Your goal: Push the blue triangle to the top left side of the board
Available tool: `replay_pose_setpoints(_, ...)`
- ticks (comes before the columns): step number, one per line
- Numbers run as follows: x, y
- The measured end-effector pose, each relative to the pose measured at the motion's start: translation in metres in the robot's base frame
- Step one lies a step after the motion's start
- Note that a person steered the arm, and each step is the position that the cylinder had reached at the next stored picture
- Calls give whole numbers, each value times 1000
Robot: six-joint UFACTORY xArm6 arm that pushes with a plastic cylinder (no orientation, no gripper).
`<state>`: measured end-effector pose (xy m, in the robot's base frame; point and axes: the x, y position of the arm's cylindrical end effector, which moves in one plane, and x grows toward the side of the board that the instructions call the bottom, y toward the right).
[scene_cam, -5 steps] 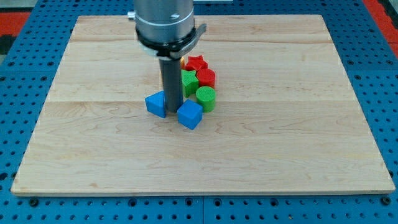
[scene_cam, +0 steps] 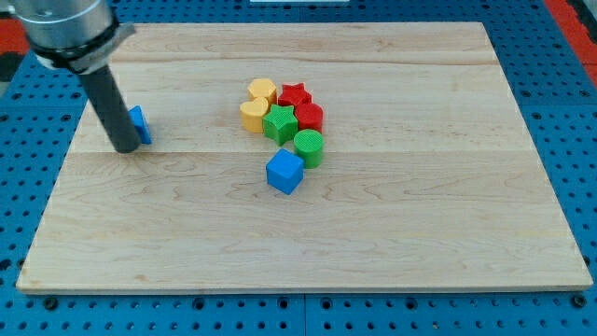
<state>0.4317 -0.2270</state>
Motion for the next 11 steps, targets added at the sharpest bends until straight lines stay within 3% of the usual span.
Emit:
replay_pose_setpoints(2, -70, 28)
replay_pose_setpoints(6, -84, 113)
replay_pose_setpoints(8, -143, 89)
replay_pose_setpoints(10, -161, 123)
replay_pose_setpoints(11, -171, 107)
